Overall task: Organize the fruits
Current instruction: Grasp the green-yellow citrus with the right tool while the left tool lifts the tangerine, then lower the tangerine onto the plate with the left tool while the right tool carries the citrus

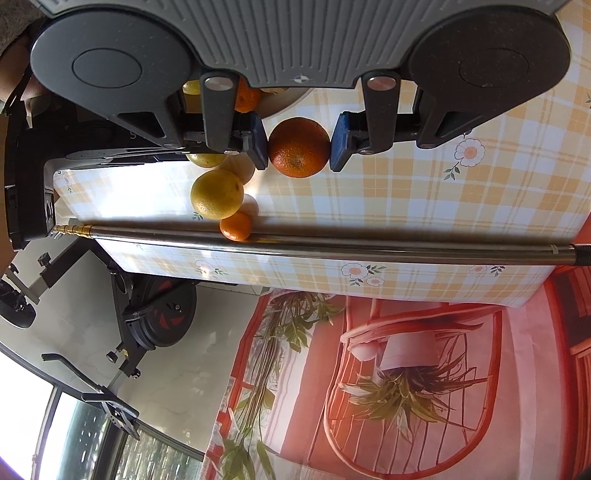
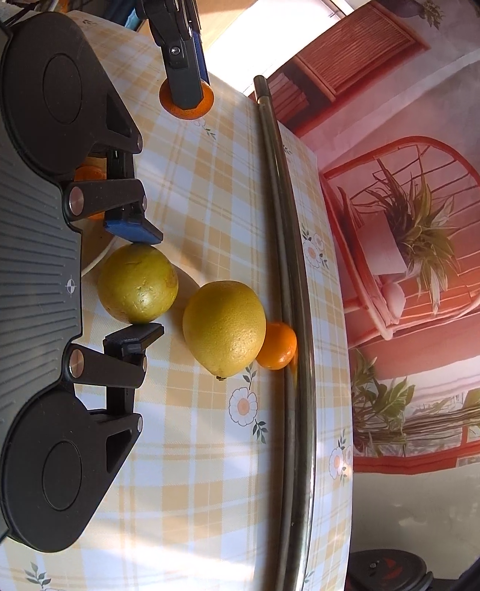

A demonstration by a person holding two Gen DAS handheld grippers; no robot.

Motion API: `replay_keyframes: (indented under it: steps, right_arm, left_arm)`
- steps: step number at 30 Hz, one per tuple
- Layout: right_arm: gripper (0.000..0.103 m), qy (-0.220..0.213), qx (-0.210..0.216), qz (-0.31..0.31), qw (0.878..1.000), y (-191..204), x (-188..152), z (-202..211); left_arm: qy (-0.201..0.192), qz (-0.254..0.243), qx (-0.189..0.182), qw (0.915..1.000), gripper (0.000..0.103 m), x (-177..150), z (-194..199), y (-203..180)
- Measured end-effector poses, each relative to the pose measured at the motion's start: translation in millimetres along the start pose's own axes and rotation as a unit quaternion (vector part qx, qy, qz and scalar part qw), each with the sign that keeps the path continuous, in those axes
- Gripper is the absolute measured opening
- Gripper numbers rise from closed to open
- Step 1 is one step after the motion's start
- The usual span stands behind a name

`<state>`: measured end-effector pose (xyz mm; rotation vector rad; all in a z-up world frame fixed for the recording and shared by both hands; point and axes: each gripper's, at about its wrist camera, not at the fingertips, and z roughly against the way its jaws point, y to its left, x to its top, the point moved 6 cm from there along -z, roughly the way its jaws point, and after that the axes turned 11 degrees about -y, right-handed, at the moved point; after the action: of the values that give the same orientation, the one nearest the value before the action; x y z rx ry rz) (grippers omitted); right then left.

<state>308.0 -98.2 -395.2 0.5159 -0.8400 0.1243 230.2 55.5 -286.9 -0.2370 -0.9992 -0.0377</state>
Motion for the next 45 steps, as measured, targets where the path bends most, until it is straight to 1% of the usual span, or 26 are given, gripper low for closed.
replay_keyframes:
  steps: [5,11,18,24,29,31,35,39,41,45]
  right_arm:
    - [0.043,-0.003,0.008,-0.038,0.999,-8.0,-3.9,0.4]
    - [0.043,-0.007,0.017,-0.104,0.994,-23.0,-7.4,3.8]
    - [0.043,-0.046,0.004,-0.104,0.993,-24.0,-2.0,24.1]
    - [0.043,-0.067,0.006,-0.089,0.994,-13.5,-1.2,51.8]
    - [0.043,-0.077,0.003,-0.075,0.994,-1.1,-7.1,73.7]
    - [0.043,-0.079,-0.001,-0.07,0.994,3.5,-10.8,81.3]
    - [0.043,-0.086,0.001,-0.067,0.994,13.6,-21.5,98.3]
    - [0.043,-0.087,0.004,-0.057,0.995,25.7,-32.4,114.1]
    - [0.043,-0.086,0.007,-0.056,0.995,31.2,-37.7,121.1]
    - [0.043,-0.087,0.006,-0.048,0.995,38.3,-43.7,130.0]
  left_arm:
    - [0.004,0.0,-0.006,1.0,0.038,-4.7,2.7,-0.7]
    - [0.007,-0.003,-0.014,0.9999,0.038,-8.5,9.4,-4.6]
    - [0.012,-0.003,-0.023,0.9997,0.038,-14.9,23.3,-8.4]
    - [0.02,-0.015,-0.032,0.9992,0.038,-27.1,40.2,-16.8]
    - [0.043,-0.005,-0.052,0.9977,0.038,-42.2,51.8,-21.6]
    - [0.05,-0.007,-0.053,0.9973,0.038,-48.4,55.2,-22.9]
    - [0.069,-0.021,-0.055,0.9959,0.038,-63.9,59.0,-24.8]
    - [0.083,-0.046,-0.053,0.994,0.038,-75.4,59.7,-26.3]
    - [0.087,-0.054,-0.056,0.9932,0.038,-79.0,59.3,-27.3]
    - [0.087,-0.086,-0.041,0.9916,0.038,-84.7,58.1,-30.3]
